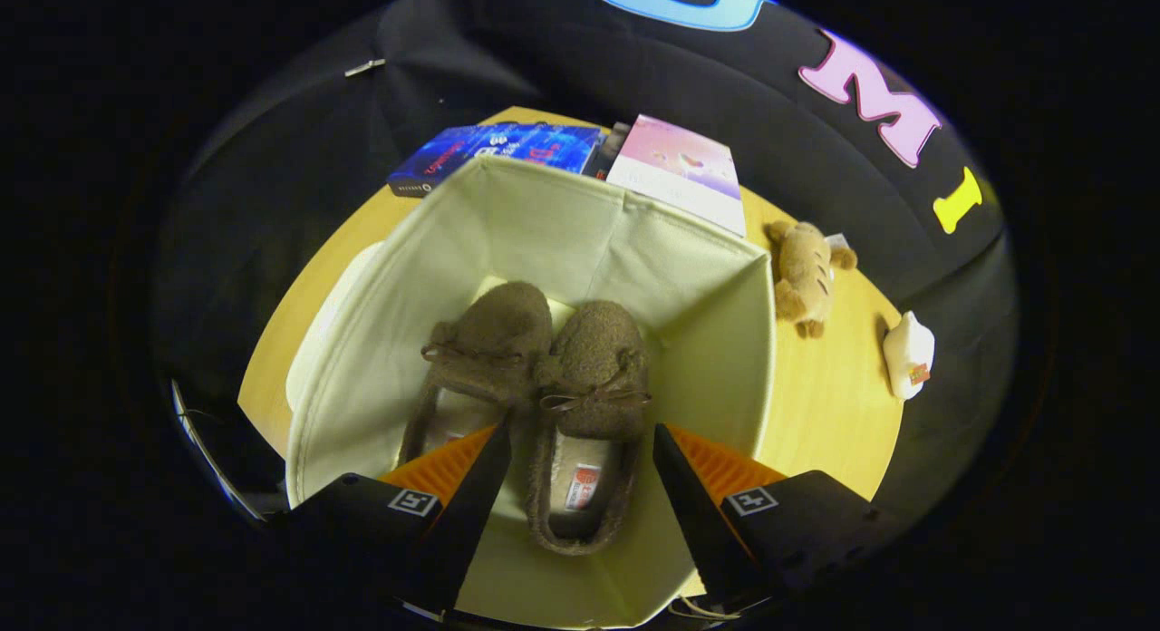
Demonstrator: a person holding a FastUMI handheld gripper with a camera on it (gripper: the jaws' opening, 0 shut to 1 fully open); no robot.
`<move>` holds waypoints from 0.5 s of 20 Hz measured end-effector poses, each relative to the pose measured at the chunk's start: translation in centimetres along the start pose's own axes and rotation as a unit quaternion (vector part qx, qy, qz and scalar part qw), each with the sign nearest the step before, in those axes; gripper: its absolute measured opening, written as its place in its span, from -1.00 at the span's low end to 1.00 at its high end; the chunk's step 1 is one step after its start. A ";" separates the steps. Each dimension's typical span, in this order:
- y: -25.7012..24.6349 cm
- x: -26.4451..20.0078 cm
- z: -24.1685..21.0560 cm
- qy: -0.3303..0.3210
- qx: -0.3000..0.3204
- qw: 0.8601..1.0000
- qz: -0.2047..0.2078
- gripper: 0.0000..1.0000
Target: Open the storage box then place both shoes into the box .Put the left shoe in first, then the right shoe, with the right side of both shoes facing outward in a uniform manner.
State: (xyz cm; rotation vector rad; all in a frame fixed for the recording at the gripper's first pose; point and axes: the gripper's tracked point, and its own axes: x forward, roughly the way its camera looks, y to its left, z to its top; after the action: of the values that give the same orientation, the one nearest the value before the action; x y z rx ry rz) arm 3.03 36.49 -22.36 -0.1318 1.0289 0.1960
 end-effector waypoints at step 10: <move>-5.8 -10.8 3.2 -0.209 -0.017 0.978 0.016 0.97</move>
State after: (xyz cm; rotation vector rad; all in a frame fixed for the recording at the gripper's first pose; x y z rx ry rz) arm 1.56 30.42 -11.33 -0.0995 0.6092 0.2592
